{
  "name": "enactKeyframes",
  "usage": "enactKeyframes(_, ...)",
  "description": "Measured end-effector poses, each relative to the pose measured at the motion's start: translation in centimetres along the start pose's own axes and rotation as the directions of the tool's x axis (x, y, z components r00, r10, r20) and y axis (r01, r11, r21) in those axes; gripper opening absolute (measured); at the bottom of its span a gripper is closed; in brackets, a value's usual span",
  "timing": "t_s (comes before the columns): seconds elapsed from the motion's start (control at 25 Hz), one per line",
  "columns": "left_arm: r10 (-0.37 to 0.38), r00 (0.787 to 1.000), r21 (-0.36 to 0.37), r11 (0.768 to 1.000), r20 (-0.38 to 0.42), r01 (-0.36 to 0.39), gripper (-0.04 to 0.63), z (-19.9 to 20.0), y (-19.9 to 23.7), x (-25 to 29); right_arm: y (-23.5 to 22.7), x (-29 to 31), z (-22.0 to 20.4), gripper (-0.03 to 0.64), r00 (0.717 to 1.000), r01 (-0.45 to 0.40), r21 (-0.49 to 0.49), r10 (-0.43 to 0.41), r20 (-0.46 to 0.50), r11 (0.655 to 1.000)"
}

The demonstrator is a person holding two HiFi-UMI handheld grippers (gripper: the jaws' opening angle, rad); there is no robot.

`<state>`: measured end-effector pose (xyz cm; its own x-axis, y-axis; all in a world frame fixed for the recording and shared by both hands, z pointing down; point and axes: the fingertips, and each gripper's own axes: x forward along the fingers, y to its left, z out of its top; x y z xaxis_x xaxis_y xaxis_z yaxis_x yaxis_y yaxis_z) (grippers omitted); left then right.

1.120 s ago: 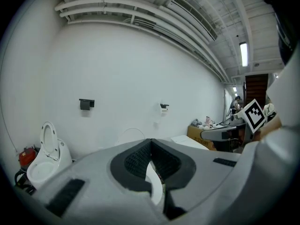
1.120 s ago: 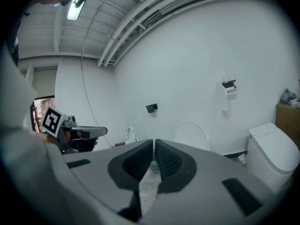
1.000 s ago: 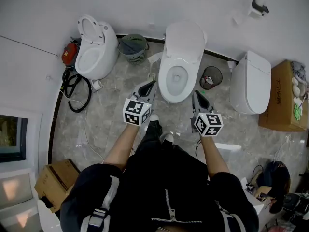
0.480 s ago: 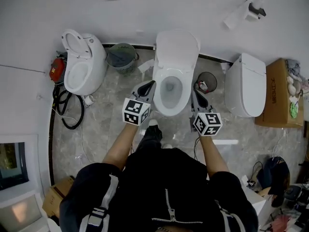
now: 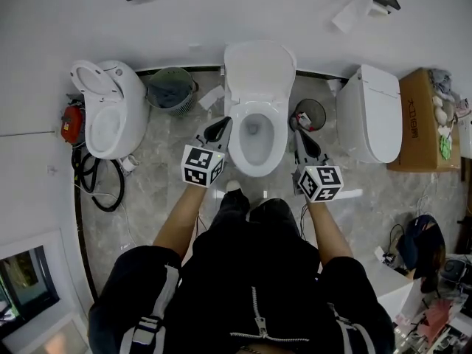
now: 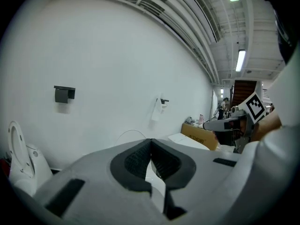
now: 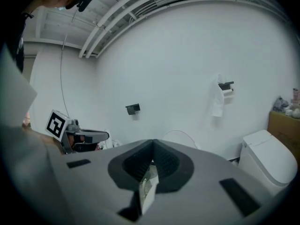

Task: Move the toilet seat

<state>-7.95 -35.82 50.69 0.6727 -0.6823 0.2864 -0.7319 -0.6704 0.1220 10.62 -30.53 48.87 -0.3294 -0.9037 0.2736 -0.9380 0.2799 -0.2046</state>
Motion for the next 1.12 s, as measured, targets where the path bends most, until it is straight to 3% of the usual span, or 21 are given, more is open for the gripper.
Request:
enactKeyframes(0.24,-0.004,1.000,0.048,0.999,-0.029,0.005,0.005,-0.3,-0.7,1.7,0.2,0.9,0.5,0.003,0.998,-0.056,-0.046,0.056,0.013,0.997)
enactKeyframes(0.56,0.011,0.998,0.016,1.000,-0.069,-0.010,0.005,-2.2,-0.3,3.3,-1.1,2.7,-1.5,0.005,0.996,-0.084,-0.010,0.083,-0.028,0.996)
enactKeyframes(0.76,0.010,0.990,-0.023,1.000,-0.144,-0.013,0.005,-6.9,-0.2,4.8,-3.4,3.5,-5.4,0.005,0.995,-0.058,0.053,0.062,-0.082,0.997)
enactKeyframes(1.12,-0.003,0.954,-0.121,0.992,-0.300,-0.035,0.005,-19.1,-1.0,6.4,-7.8,4.7,-15.7,0.005,0.979,0.007,0.160,0.026,-0.203,0.987)
